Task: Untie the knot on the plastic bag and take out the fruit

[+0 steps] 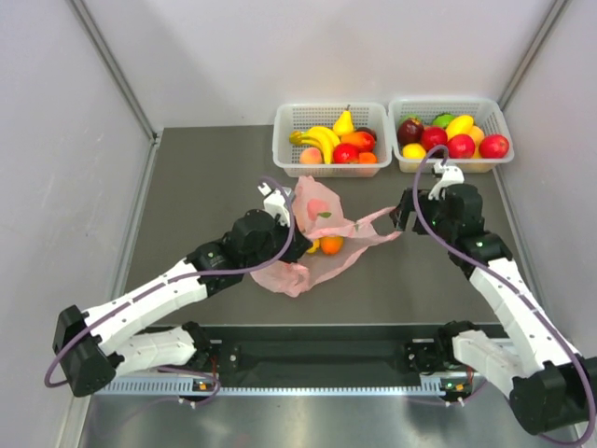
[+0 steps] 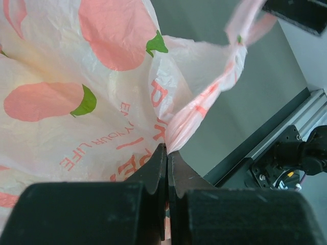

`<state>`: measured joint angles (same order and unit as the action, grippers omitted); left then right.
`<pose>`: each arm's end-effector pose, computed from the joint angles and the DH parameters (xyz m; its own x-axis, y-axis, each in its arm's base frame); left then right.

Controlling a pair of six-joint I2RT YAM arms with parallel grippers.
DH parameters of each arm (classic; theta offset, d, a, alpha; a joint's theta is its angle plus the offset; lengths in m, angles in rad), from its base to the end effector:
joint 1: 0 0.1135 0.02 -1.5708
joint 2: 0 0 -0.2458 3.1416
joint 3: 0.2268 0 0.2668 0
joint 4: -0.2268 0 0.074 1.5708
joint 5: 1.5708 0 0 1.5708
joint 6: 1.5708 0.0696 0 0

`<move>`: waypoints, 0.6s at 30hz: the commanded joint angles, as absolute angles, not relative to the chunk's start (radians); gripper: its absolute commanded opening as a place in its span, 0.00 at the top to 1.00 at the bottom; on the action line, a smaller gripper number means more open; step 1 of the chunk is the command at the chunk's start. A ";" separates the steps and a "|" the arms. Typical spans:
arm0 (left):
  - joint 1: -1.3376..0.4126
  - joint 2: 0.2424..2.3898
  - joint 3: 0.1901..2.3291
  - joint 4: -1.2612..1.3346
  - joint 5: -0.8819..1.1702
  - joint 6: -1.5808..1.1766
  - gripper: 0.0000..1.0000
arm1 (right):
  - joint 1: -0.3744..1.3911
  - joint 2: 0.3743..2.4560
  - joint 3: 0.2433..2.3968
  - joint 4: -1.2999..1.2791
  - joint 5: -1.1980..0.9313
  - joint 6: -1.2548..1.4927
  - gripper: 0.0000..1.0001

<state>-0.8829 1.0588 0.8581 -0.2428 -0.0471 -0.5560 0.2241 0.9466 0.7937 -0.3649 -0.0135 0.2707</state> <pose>0.1904 -0.2265 0.2732 -0.6245 -0.0705 -0.7779 0.4888 0.7416 -0.4596 0.2603 0.0603 0.2616 -0.5275 0.1540 -0.8355 -0.0961 0.9663 0.2388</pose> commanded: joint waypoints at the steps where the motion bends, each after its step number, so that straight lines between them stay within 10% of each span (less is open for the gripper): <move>1: -0.877 1.078 0.874 -0.152 -0.029 -0.583 1.00 | 0.222 0.846 0.841 -0.391 -0.279 0.232 0.07; 12: -0.879 1.169 0.946 -0.098 -0.014 -0.565 1.00 | 0.222 0.482 0.824 -0.552 -0.434 0.232 0.09; 18: -0.876 1.196 0.983 -0.092 -0.032 -0.554 1.00 | 0.230 0.437 0.776 -0.534 -0.632 0.225 0.43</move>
